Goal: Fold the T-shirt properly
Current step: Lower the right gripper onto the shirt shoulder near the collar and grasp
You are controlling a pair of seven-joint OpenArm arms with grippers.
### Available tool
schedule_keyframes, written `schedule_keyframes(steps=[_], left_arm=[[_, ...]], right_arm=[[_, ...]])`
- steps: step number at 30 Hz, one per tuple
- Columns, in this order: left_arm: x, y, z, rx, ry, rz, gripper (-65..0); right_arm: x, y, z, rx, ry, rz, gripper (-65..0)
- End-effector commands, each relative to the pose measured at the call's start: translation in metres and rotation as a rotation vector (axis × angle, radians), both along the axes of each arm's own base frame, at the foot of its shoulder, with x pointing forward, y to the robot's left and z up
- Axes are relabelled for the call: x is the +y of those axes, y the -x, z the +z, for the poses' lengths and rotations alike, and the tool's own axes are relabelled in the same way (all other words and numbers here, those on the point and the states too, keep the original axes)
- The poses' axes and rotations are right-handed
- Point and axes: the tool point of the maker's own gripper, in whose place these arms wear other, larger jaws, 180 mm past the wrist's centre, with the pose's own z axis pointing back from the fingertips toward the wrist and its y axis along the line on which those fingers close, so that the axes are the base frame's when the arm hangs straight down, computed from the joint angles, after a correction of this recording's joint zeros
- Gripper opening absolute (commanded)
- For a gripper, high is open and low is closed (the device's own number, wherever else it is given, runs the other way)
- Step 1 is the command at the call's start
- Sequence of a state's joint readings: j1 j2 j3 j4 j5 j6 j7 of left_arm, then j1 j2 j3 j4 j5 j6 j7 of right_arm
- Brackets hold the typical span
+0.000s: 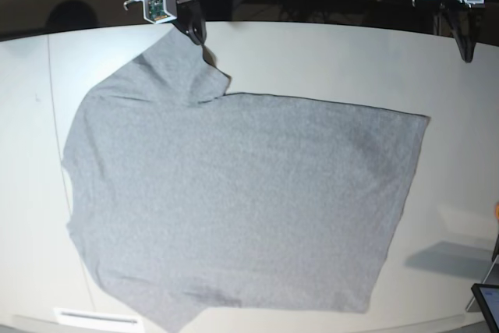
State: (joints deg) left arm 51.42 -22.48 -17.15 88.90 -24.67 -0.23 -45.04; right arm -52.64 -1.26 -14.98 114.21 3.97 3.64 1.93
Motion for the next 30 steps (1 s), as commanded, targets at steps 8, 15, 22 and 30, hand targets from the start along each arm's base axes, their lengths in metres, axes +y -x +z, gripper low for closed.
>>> schedule_keyframes(steps=[8,15,22,30], left_arm=[[0.032,-0.04,-0.005,-0.003,0.019,0.076,-65.0],[0.038,-0.047,-0.028,0.052,0.086,0.083,-65.0],[0.04,-0.045,-0.032,0.061,0.089,0.093,-65.0],[0.039,-0.041,-0.035,0.064,0.1,0.104,-65.0]], right_arm=[[-0.014,-0.033,0.003,-0.015,0.046,-0.111,-55.0],[-0.05,-0.037,-0.012,0.059,0.039,-0.193,-45.6],[-0.076,-0.031,-0.019,0.121,-0.088,-0.202,-45.6],[-0.068,-0.033,-0.011,0.183,-0.366,-0.17,-21.9]])
